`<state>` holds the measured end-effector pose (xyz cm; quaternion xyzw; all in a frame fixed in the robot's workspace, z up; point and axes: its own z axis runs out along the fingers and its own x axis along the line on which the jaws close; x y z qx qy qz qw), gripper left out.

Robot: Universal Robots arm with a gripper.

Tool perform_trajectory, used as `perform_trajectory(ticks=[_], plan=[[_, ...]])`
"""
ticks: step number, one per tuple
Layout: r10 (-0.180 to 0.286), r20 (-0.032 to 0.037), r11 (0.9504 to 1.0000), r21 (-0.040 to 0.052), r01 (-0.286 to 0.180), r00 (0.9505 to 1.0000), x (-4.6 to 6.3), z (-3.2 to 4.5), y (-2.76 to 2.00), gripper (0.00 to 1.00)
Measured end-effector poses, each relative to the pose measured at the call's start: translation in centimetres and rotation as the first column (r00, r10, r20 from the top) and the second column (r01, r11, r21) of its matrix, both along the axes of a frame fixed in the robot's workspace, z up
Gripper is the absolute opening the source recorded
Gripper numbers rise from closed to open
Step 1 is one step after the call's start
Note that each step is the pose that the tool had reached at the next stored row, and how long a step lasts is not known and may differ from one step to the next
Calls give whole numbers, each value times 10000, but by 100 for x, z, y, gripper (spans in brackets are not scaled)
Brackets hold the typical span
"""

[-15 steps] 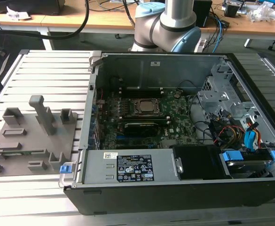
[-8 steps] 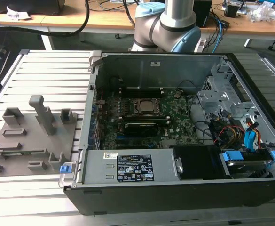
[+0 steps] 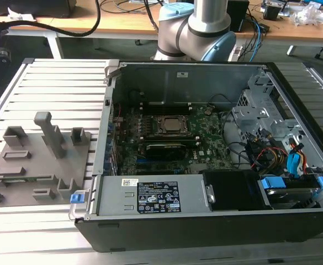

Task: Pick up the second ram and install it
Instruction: 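Pick up the second ram and move it above second insertion slot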

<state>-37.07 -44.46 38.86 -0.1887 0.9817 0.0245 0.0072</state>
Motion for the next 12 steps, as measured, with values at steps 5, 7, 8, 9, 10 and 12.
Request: perform_trajectory(ticks=[5, 7, 8, 9, 10, 12], plan=[[1857, -1, 9826, 0, -1857, 9826, 0, 0, 0, 11], [2350, 0, 9720, 0, -2350, 9720, 0, 0, 0, 11], [2629, 0, 9648, -1, -2629, 9648, 0, 0, 0, 11], [2871, -1, 9579, -1, -2871, 9579, 0, 0, 0, 11], [3211, 0, 9470, -1, -3211, 9470, 0, 0, 0, 11], [3690, 0, 9294, 0, -3690, 9294, 0, 0, 0, 11]])
